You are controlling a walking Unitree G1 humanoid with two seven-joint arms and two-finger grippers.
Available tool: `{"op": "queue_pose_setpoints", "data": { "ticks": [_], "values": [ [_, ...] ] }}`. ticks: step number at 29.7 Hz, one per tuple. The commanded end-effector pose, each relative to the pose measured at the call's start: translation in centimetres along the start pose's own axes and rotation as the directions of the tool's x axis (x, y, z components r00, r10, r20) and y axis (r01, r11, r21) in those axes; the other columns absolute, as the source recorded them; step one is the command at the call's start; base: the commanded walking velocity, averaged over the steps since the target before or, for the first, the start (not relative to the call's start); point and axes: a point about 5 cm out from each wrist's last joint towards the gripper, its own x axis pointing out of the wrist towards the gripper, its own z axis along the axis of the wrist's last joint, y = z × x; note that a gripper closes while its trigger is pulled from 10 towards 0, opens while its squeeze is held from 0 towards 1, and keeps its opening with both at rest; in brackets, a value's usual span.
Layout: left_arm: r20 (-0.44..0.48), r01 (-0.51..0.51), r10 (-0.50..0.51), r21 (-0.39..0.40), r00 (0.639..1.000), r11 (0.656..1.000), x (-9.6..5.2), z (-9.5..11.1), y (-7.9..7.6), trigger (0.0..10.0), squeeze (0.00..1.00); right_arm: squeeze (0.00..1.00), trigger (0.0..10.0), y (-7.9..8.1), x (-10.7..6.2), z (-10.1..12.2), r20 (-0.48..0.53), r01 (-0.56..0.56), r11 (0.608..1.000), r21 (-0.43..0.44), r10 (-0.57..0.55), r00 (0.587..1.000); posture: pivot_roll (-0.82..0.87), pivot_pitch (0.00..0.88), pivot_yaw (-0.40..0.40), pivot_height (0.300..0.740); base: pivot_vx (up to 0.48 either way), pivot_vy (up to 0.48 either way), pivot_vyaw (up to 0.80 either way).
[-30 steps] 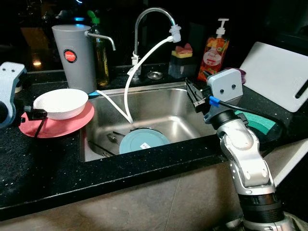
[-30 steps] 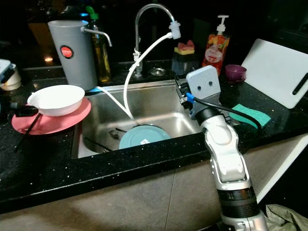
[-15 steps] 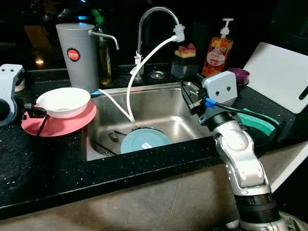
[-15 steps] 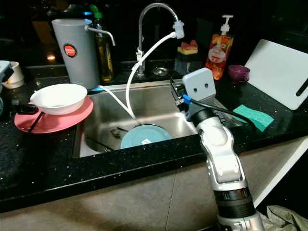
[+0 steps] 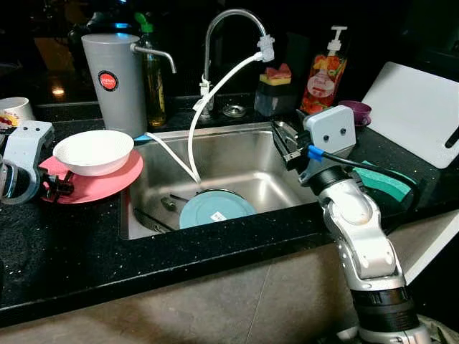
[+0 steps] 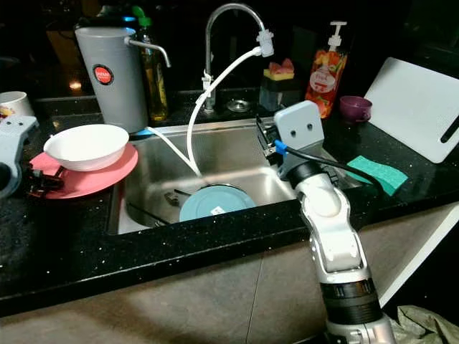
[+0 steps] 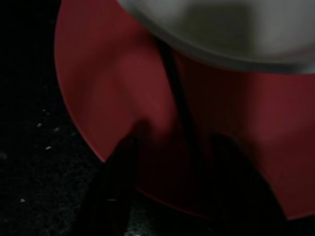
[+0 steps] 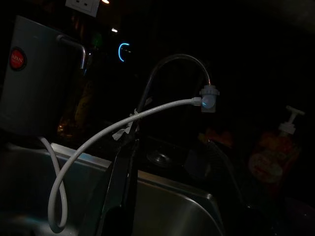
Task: Kitchen organization
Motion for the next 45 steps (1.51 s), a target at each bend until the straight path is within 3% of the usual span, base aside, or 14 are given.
{"op": "queue_pose_setpoints", "data": {
  "ticks": [1,15,16,17,22,30,32,35,36,37,39,42,43,45],
  "values": [
    [-0.025,0.004,-0.004,0.007,1.000,1.000,0.4,-0.4,-0.2,0.0,0.00,0.00,10.0,-0.5,-0.2,0.0,0.001,0.021,1.000,-0.004,-0.021,1.000,0.18,0.106,-0.028,0.740,0.000,0.000,0.00],
    [0.057,-0.017,0.016,0.014,0.998,1.000,-0.4,1.2,0.5,0.0,0.00,0.00,10.0,-0.7,-0.1,0.0,0.001,0.033,0.999,0.001,-0.033,0.999,0.18,0.106,-0.025,0.740,0.000,0.000,0.00],
    [0.089,-0.052,0.051,0.009,0.995,0.999,-0.8,1.7,1.0,5.9,0.00,0.00,10.0,-0.7,-0.1,0.0,0.001,0.034,0.999,0.000,-0.034,0.999,0.17,0.105,-0.018,0.740,0.000,0.000,0.00],
    [0.131,-0.131,0.126,0.031,0.983,0.991,-1.3,2.3,1.9,10.0,0.00,0.00,10.0,-0.7,-0.1,0.0,0.001,0.036,0.999,-0.001,-0.036,0.999,0.17,0.104,-0.017,0.740,0.000,0.000,0.00],
    [0.244,-0.355,0.343,0.007,0.907,0.935,-3.7,3.6,4.9,10.0,0.00,0.00,10.0,-0.9,-0.2,0.0,0.001,0.042,0.999,-0.002,-0.042,0.999,0.17,0.104,-0.017,0.740,0.000,0.000,0.00],
    [0.343,-0.487,0.481,-0.074,0.807,0.870,-6.4,5.3,6.9,10.0,0.00,0.00,10.0,-0.9,0.1,0.0,0.006,0.038,0.999,0.002,-0.038,0.999,0.18,0.100,-0.028,0.740,0.000,0.000,0.00],
    [0.426,-0.297,0.261,0.019,0.866,0.955,-6.2,7.8,4.1,10.0,0.00,0.00,10.0,-0.8,0.3,0.2,0.015,0.030,1.000,0.003,-0.030,0.999,0.18,0.101,-0.033,0.740,0.000,0.000,0.00],
    [0.439,-0.241,0.196,0.048,0.877,0.969,-6.0,8.2,3.3,10.0,0.00,0.00,10.0,-0.8,0.3,0.2,0.016,0.028,1.000,0.002,-0.028,0.999,0.18,0.101,-0.033,0.740,0.000,0.000,0.00],
    [0.440,-0.077,-0.001,0.161,0.898,0.984,-5.7,8.9,1.1,10.0,0.00,0.00,10.0,-0.5,0.4,0.4,0.025,-0.004,0.999,0.037,0.003,1.000,0.18,0.101,-0.033,0.740,0.000,0.000,0.00],
    [0.421,0.066,-0.182,0.274,0.889,0.959,-5.6,9.4,-1.1,10.0,0.00,0.00,10.0,-0.1,0.5,0.7,0.034,-0.044,0.995,0.094,0.041,0.999,0.18,0.101,-0.033,0.740,0.000,0.000,0.00],
    [0.374,0.290,-0.488,0.473,0.789,0.832,-6.0,9.8,-5.2,10.0,0.00,0.00,10.0,0.9,0.4,1.4,0.062,-0.165,0.957,0.238,0.155,0.986,0.18,0.101,-0.033,0.740,0.000,0.000,0.00],
    [0.370,0.348,-0.585,0.536,0.722,0.769,-6.5,9.8,-6.4,10.0,0.00,0.00,10.0,1.3,0.3,1.5,0.062,-0.225,0.919,0.323,0.216,0.974,0.17,0.098,-0.024,0.740,0.000,0.000,0.00],
    [0.364,0.402,-0.675,0.590,0.642,0.700,-7.1,9.7,-7.5,10.0,0.00,0.00,10.0,1.7,0.1,1.5,0.072,-0.265,0.876,0.403,0.259,0.963,0.17,0.098,-0.024,0.740,0.000,0.000,0.00],
    [0.338,0.508,-0.837,0.676,0.430,0.534,-8.7,9.3,-9.7,10.0,0.00,0.00,10.0,2.6,-0.4,2.0,0.148,-0.342,0.698,0.629,0.324,0.934,0.15,0.087,-0.020,0.740,0.000,0.000,0.00]
  ]
}}
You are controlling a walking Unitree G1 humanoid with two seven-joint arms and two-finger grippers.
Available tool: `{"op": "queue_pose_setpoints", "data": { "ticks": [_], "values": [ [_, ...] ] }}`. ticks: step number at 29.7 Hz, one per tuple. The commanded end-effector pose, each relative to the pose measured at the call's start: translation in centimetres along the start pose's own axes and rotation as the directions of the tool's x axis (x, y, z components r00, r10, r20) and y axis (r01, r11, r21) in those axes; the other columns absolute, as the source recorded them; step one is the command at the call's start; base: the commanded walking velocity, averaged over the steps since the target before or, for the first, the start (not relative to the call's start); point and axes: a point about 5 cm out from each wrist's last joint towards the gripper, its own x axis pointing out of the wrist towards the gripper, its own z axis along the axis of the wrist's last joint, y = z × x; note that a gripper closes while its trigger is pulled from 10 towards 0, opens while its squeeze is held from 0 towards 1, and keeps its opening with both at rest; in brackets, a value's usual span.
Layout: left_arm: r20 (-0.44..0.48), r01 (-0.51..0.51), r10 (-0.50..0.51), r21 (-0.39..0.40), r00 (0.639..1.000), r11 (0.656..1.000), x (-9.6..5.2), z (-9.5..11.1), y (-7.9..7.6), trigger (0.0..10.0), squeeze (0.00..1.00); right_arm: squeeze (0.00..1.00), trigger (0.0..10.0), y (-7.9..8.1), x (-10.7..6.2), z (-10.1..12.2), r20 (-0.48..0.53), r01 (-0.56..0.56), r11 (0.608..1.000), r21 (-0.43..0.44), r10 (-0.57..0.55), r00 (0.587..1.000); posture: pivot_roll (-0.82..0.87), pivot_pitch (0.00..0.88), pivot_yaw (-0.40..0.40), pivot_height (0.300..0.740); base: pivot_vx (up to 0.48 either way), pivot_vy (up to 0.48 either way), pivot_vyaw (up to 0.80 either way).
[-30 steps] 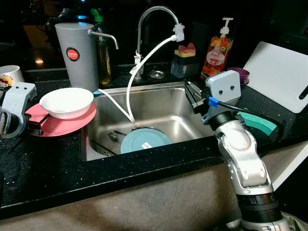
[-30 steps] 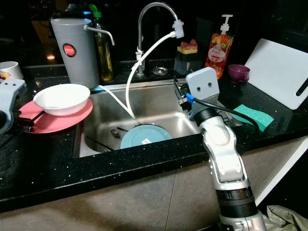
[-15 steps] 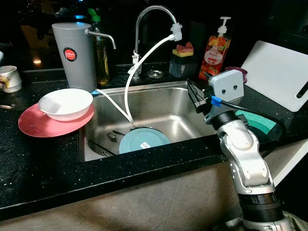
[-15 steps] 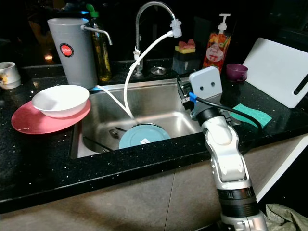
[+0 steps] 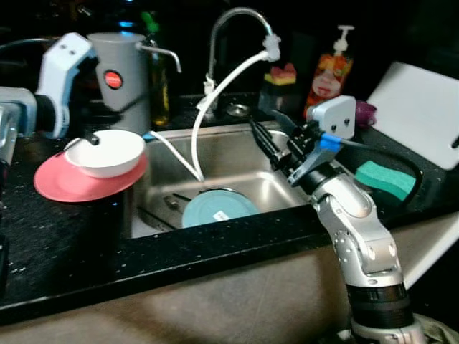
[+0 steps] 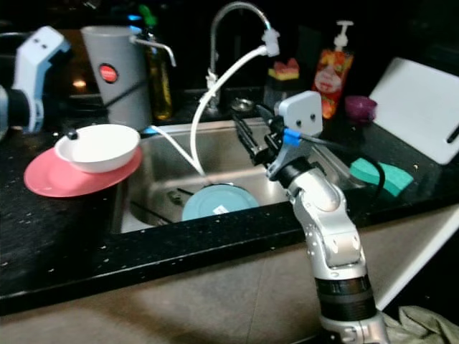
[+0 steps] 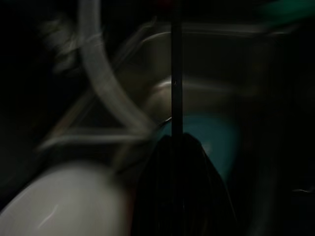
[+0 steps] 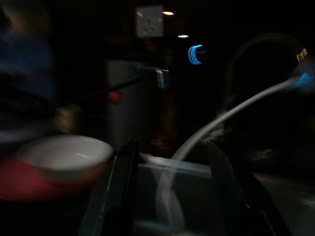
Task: Kitchen organization
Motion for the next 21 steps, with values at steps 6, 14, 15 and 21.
{"op": "queue_pose_setpoints", "data": {
  "ticks": [6,14,15,21],
  "values": [
    [0.254,0.247,-0.238,-0.001,0.938,0.969,1.1,2.3,-2.9,10.0,0.00,0.00,10.0,2.3,-0.3,0.6,0.125,-0.185,0.908,0.377,0.149,0.981,0.15,0.084,-0.021,0.740,0.000,0.000,0.00],
    [0.371,0.356,-0.296,-0.103,0.880,0.929,2.6,1.1,-5.4,10.0,0.00,0.00,10.0,3.1,-0.4,0.4,0.183,-0.237,0.793,0.562,0.160,0.970,0.14,0.075,-0.029,0.740,0.000,0.000,0.00],
    [0.371,0.356,-0.296,-0.103,0.880,0.929,2.6,1.1,-5.4,10.0,0.00,0.00,10.0,3.1,-0.4,0.4,0.183,-0.237,0.793,0.562,0.160,0.970,0.14,0.075,-0.029,0.740,0.000,0.000,0.00],
    [0.384,0.391,-0.295,-0.200,0.875,0.898,3.8,-0.6,-7.4,10.0,0.00,0.00,10.0,3.7,-0.1,1.0,0.180,-0.257,0.794,0.551,0.188,0.966,0.14,0.078,-0.034,0.740,0.000,0.000,0.00]
  ]
}}
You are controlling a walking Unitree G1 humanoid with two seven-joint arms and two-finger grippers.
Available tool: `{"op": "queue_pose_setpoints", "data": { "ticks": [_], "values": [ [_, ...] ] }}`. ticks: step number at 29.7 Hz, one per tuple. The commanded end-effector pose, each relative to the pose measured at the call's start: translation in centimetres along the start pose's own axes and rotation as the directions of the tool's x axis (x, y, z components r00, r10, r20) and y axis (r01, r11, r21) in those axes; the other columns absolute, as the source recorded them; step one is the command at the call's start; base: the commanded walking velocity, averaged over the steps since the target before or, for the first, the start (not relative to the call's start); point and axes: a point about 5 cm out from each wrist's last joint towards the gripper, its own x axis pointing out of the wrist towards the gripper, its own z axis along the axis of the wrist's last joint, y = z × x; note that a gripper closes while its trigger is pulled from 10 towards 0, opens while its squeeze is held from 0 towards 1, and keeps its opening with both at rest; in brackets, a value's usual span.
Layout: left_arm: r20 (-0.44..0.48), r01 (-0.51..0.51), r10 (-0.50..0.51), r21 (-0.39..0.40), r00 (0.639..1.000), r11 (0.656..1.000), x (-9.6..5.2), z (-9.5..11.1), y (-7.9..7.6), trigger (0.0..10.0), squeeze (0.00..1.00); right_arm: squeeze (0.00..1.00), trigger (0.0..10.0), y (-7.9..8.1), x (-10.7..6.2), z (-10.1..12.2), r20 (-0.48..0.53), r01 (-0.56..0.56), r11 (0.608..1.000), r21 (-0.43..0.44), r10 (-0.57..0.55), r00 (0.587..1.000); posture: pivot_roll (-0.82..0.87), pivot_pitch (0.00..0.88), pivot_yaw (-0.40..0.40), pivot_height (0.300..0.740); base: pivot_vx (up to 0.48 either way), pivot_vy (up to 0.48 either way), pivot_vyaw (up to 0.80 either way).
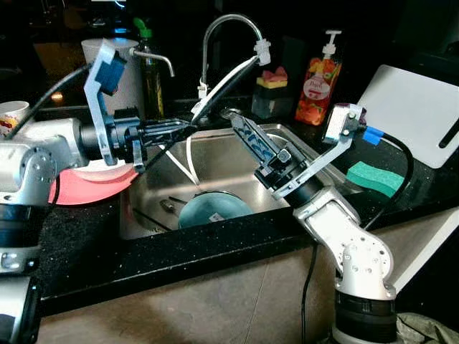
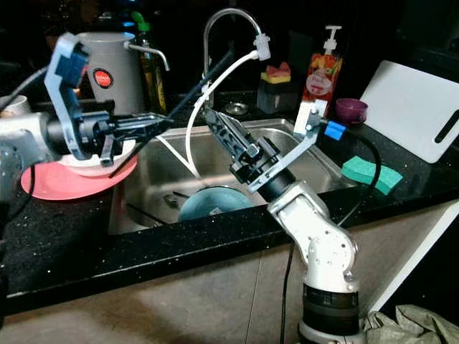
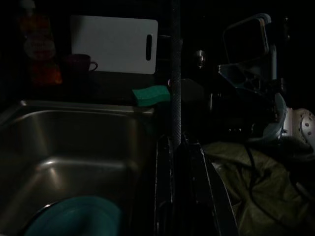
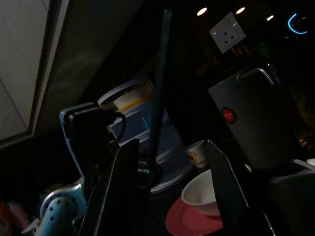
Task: Kitchen organization
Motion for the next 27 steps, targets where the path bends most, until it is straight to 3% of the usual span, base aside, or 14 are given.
{"op": "queue_pose_setpoints", "data": {
  "ticks": [1,13,14,15,17,18,27],
  "values": [
    [-0.004,0.018,-0.019,-0.037,1.000,0.999,0.5,-0.8,-0.6,10.0,0.00,0.00,10.0,0.7,0.2,0.3,-0.003,-0.027,0.999,-0.020,0.027,1.000,0.14,0.078,-0.034,0.740,0.000,0.000,0.00],
    [0.000,0.012,-0.012,-0.087,1.000,0.996,0.9,-2.1,-1.6,10.0,0.00,0.00,10.0,0.3,0.6,0.3,-0.029,0.017,0.999,-0.049,-0.018,0.999,0.14,0.086,-0.037,0.740,0.000,0.000,0.00],
    [0.002,0.006,-0.005,-0.093,1.000,0.996,0.9,-2.2,-1.8,10.0,0.00,0.00,4.5,0.0,0.6,0.2,-0.035,0.032,0.998,-0.054,-0.034,0.999,0.14,0.086,-0.037,0.740,0.000,0.000,0.00],
    [0.002,0.005,-0.005,-0.096,1.000,0.995,0.9,-2.3,-1.9,10.0,0.00,0.00,2.9,-0.2,0.6,0.1,-0.039,0.043,0.998,-0.055,-0.045,0.998,0.14,0.086,-0.037,0.740,0.000,0.000,0.00],
    [0.001,0.005,-0.005,-0.098,1.000,0.995,1.0,-2.3,-1.9,10.0,0.00,0.00,2.9,-0.3,0.6,0.1,-0.041,0.049,0.997,-0.055,-0.051,0.998,0.14,0.086,-0.037,0.740,0.000,0.000,0.00],
    [0.001,0.006,-0.005,-0.098,1.000,0.995,1.0,-2.3,-1.9,10.0,0.00,0.00,0.0,-0.4,0.6,0.1,-0.042,0.054,0.997,-0.053,-0.057,0.998,0.14,0.086,-0.037,0.740,0.000,0.000,0.00],
    [0.006,-0.031,0.032,-0.091,0.999,0.995,1.0,-2.4,-1.9,10.0,0.00,0.00,0.0,-0.9,0.6,0.1,-0.034,0.088,0.995,-0.044,-0.089,0.995,0.14,0.090,-0.044,0.740,0.000,0.000,0.00]
  ]
}}
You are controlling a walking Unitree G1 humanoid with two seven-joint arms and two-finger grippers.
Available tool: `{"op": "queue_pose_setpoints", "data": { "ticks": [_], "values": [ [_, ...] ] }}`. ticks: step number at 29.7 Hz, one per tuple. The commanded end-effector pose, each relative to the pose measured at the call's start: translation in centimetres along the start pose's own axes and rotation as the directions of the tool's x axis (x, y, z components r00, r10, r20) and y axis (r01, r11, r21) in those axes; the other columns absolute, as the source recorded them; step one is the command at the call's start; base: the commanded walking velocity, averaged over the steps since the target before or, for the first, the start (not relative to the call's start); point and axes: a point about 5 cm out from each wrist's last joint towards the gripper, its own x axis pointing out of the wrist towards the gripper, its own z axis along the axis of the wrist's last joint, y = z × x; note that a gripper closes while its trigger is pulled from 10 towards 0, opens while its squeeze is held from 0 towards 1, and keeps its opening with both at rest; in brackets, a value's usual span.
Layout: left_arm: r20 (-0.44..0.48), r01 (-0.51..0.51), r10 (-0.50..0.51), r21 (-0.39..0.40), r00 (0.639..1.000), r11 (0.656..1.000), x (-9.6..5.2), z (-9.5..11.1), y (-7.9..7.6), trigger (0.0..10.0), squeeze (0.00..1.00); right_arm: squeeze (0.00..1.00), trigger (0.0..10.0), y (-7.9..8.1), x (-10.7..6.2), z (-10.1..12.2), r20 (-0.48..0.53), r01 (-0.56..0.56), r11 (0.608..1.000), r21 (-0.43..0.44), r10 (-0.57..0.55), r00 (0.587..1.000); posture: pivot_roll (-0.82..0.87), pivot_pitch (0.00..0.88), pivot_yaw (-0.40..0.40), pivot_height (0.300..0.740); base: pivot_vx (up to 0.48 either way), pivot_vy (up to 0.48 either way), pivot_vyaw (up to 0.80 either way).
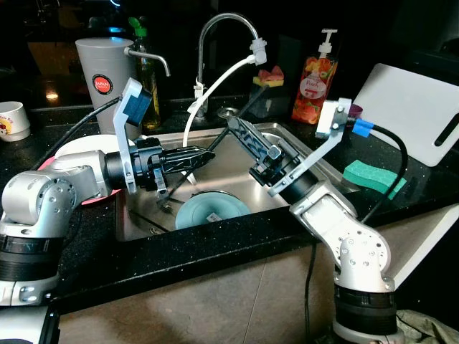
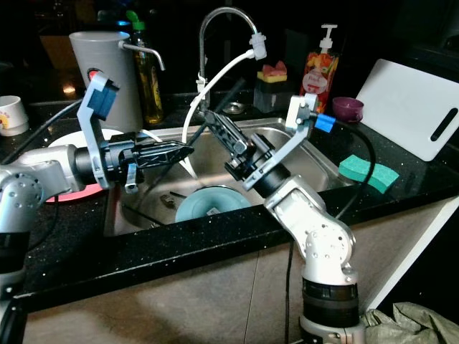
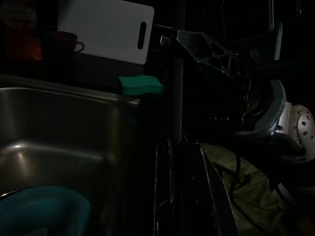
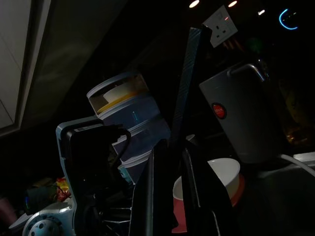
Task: Kitchen organization
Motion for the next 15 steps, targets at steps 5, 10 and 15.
{"op": "queue_pose_setpoints", "data": {
  "ticks": [5,10,15],
  "values": [
    [0.043,-0.058,0.057,0.019,0.997,0.998,0.0,-0.1,0.1,10.0,1.00,0.00,0.0,-1.2,-0.4,0.1,0.003,0.072,0.997,-0.009,-0.072,0.997,0.15,0.094,-0.053,0.740,0.000,0.000,0.00],
    [0.086,-0.185,0.184,-0.001,0.979,0.983,-0.5,0.1,1.0,10.0,0.00,0.00,10.0,-2.9,-0.2,-0.4,-0.018,0.172,0.984,-0.053,-0.173,0.985,0.17,0.109,-0.063,0.740,0.000,0.000,0.00],
    [0.146,-0.268,0.271,-0.040,0.951,0.962,-3.5,0.6,0.8,10.0,0.00,0.00,10.0,-8.2,0.5,-2.3,0.035,0.489,0.789,-0.372,-0.515,0.856,0.24,0.177,-0.090,0.740,0.000,0.000,0.00]
  ]
}}
